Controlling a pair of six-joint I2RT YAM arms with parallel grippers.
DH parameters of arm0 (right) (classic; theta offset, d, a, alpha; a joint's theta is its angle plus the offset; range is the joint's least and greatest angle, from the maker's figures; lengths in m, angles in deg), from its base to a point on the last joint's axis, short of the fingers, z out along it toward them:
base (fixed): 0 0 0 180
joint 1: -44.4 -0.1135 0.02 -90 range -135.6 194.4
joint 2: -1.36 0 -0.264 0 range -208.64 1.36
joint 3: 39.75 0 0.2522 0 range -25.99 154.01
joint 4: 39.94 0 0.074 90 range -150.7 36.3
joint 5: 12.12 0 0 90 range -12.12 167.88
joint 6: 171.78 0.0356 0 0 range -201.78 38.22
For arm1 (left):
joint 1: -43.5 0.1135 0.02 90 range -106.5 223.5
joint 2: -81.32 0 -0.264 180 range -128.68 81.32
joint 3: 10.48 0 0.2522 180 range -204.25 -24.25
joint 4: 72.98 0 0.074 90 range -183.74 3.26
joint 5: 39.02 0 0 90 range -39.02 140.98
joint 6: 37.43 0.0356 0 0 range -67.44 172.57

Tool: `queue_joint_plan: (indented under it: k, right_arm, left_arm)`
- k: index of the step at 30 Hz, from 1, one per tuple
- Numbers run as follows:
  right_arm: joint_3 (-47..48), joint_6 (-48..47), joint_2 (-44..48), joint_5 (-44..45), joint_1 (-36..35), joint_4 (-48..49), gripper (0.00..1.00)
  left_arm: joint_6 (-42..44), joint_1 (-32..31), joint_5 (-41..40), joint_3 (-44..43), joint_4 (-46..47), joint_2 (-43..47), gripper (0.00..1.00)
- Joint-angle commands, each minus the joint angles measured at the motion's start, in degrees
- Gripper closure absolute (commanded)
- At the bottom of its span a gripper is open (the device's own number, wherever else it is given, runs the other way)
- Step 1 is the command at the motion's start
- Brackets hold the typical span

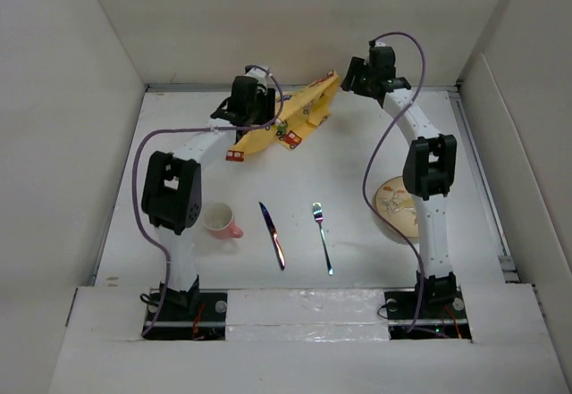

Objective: Set the dinner table for one person

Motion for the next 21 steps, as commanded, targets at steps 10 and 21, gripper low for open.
queue_joint_plan:
  k: [10, 21]
  right_arm:
    - [-48.97, 0.36, 35.66, -0.26, -7.39, 22.48, 1.0]
    - [-61.65, 0.18, 36.8, -1.75, -17.77, 29.61, 1.0]
  left_arm:
    - [-8.2, 3.84, -15.04, -6.85, -7.76, -0.41, 0.44]
    - [-16.91, 10.25, -11.45, -0.41, -19.62, -2.59, 0.64]
